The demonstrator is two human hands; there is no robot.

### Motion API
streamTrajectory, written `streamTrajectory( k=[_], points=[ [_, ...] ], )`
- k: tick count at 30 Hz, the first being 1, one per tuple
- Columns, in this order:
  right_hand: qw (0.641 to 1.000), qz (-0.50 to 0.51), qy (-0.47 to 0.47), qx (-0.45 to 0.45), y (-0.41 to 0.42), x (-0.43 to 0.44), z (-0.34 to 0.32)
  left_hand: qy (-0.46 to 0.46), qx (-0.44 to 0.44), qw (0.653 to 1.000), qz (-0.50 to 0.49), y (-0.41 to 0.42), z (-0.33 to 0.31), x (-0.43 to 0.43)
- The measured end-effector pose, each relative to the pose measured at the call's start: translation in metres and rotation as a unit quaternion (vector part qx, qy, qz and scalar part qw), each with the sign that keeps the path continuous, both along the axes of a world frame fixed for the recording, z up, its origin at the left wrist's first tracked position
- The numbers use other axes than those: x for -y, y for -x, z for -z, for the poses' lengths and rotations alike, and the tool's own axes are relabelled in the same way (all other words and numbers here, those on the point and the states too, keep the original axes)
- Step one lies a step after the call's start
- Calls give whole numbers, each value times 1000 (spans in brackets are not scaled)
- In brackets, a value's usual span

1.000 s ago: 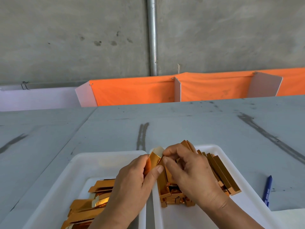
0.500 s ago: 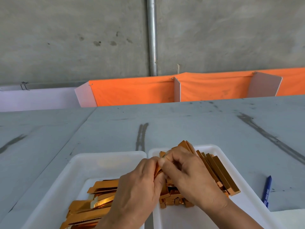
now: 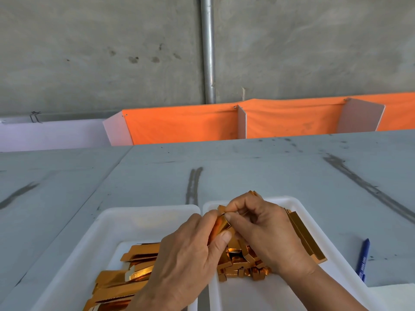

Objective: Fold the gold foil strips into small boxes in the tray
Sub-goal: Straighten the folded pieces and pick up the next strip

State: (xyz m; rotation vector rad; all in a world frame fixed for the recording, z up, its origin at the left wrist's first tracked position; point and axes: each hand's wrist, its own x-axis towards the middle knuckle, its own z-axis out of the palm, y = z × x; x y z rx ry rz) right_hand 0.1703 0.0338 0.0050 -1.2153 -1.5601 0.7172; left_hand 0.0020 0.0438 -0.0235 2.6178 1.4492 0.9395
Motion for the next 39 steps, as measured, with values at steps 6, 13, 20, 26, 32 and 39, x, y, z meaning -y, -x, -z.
streamTrajectory(
  k=[6,13,20,26,32,39],
  points=[
    [1000,22,-5,14,0,0,0,-14,-29,999,-37,-1,2,-2],
    [999,19,7,33,-2,0,0,-19,-103,991,-81,-4,-2,-3],
    [1000,-18,5,-20,5,1,1,-11,-85,990,-108,-5,-3,-1],
    [998,-22,-21,52,12,4,5,-6,-56,993,-105,-5,-1,-3],
    [994,-11,-79,69,14,8,6,-12,-4,997,-77,-5,-1,-1],
    [995,12,-94,28,14,6,9,0,10,996,-91,-3,-2,-2]
  ],
)
